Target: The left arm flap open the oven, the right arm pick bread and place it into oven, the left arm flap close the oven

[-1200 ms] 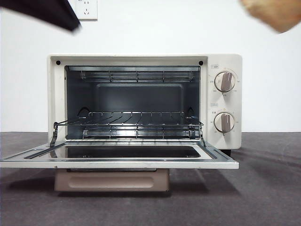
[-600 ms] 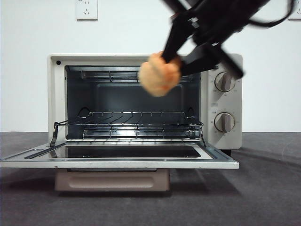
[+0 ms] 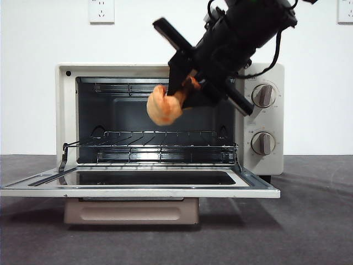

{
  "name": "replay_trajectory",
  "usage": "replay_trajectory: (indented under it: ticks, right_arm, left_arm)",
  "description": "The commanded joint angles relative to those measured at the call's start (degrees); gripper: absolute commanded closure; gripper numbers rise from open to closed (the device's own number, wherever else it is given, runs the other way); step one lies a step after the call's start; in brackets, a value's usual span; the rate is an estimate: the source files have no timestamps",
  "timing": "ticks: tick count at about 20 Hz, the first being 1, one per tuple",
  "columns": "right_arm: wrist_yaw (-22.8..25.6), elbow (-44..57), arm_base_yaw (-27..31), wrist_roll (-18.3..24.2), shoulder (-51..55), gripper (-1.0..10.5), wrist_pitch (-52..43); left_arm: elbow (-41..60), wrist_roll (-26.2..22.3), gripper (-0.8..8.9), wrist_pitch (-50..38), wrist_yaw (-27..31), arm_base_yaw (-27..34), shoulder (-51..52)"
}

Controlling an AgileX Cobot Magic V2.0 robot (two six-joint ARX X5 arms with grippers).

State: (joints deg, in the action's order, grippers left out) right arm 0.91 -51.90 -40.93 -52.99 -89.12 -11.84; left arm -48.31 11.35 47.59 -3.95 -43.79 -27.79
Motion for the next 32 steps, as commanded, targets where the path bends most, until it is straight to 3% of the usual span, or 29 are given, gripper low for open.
replay_trajectory:
  ticks: [1, 6, 9, 13, 15, 26, 29, 32]
  right_arm:
    - [2.3, -0.4, -0.6, -1.1, -1.4, 9.2, -0.5]
    - [6.7, -0.4, -0.7, -1.0, -1.5, 9.1, -0.6]
    - [6.9, -0.4, -0.8, -1.0, -1.5, 8.9, -0.5]
    - [9.6, -0.4, -1.3, -0.7, -1.5, 5.3, 0.0]
    - [11.6, -0.4, -1.6, 1.1, -1.5, 4.7, 0.0]
    - [8.5, -0.4, -2.3, 2.9, -0.5, 4.6, 1.6]
    - [8.1, -0.4, -3.3, 4.2, 3.3, 4.6, 3.2]
    - [7.5, -0.4, -5.6, 5.2, 9.8, 4.6, 13.2]
  left_arm:
    - [-0.7, -0.2, 7.95, -0.4, 0.2, -0.5, -0.1]
    - [-0.7, -0.3, 7.95, -0.4, 0.2, -0.5, -0.1]
    - [-0.7, -0.3, 7.95, -0.4, 0.2, -0.5, -0.1]
    - [-0.7, -0.3, 7.94, -0.4, 0.1, -0.5, -0.1]
    - [-0.7, -0.3, 7.94, -0.3, 0.1, -0.5, -0.1]
    - [-0.7, -0.5, 7.94, 0.9, 0.4, -0.5, -0.1]
    - [-0.7, -1.8, 7.94, 1.8, 3.7, -0.5, -0.2]
    - [-0.7, -1.9, 7.97, 2.9, 8.4, -0.4, -0.3]
